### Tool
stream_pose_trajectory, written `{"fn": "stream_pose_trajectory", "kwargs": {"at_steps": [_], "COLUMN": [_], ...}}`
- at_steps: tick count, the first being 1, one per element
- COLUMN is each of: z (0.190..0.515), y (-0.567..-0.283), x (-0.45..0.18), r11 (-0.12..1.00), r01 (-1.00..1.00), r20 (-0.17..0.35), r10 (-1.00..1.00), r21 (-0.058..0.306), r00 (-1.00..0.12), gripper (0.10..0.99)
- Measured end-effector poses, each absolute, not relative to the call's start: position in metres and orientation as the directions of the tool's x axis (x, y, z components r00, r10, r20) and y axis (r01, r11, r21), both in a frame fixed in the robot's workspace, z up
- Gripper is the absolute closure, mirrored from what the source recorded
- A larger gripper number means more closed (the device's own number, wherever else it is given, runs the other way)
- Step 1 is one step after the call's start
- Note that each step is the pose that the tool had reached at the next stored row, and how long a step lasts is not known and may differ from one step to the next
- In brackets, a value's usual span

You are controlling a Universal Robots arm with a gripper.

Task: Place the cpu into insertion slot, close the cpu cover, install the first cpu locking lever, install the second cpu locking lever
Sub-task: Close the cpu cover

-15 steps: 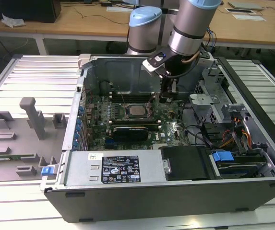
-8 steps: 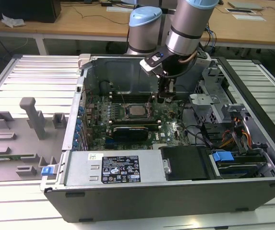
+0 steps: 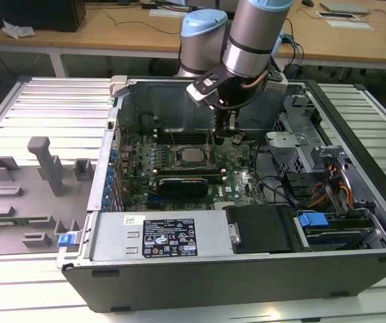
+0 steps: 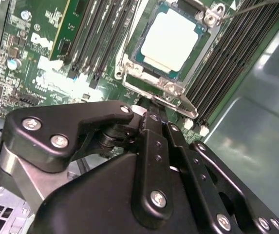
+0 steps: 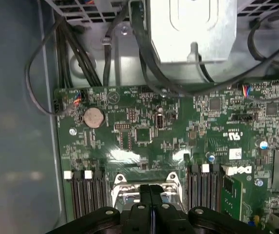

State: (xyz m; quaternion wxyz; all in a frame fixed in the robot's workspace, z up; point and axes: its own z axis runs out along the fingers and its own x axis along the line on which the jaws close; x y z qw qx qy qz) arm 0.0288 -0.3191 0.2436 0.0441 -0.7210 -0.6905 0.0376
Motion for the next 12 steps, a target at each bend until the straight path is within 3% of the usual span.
{"fn": "stream_pose_trajectory", "kwargs": {"at_steps": [7, 12], "z": [0.244, 0.243], "y": [-0.319, -0.319], "x": [0.016, 0.007], "r11": [-0.042, -0.042], "r01": [0.994, 0.998], "r20": [0.007, 0.010], "r10": [0.999, 0.999], "r21": [-0.098, -0.049], "r00": [0.043, 0.042], "gripper": [0.980, 0.980]}}
